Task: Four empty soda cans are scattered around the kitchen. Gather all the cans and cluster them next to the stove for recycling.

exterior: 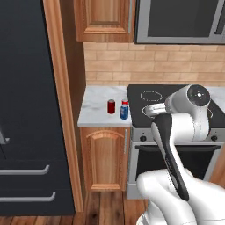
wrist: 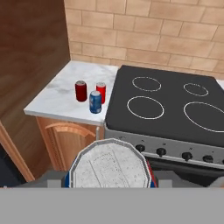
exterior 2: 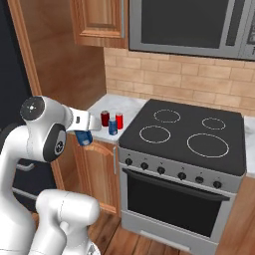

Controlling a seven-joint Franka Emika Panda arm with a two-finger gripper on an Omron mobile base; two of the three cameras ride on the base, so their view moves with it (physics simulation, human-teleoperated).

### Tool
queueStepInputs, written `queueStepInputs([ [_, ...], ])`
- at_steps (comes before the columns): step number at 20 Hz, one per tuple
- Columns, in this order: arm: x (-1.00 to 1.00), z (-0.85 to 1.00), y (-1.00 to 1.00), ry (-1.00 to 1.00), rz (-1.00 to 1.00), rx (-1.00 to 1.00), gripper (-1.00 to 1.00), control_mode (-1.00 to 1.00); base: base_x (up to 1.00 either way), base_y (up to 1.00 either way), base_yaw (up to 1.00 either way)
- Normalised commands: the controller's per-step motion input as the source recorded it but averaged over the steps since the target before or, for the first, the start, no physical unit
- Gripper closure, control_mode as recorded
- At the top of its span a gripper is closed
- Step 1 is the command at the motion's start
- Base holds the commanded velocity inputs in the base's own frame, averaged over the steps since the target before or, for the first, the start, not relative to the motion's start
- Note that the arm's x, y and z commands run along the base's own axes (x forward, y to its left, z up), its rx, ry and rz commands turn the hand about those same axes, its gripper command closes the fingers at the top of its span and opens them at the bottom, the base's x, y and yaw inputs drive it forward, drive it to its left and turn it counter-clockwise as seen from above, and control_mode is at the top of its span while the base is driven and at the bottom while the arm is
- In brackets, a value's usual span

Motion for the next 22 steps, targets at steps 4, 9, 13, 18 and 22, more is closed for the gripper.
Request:
queueStepInputs([
  [4, 0.00, 0.00, 0.00, 0.00, 0.00, 0.00, 1.00, 1.00, 0.37, -0.08, 0.04],
  [9, 0.00, 0.00, 0.00, 0.00, 0.00, 0.00, 1.00, 1.00, 0.12, 0.00, 0.01],
  [13, 0.00, 0.00, 0.00, 0.00, 0.00, 0.00, 1.00, 1.00, 0.36, -0.01, 0.02],
  [18, 0.00, 0.00, 0.00, 0.00, 0.00, 0.00, 1.00, 1.00, 0.39, -0.05, 0.04],
  [22, 0.00, 0.00, 0.00, 0.00, 0.00, 0.00, 1.00, 1.00, 0.35, -0.01, 0.04],
])
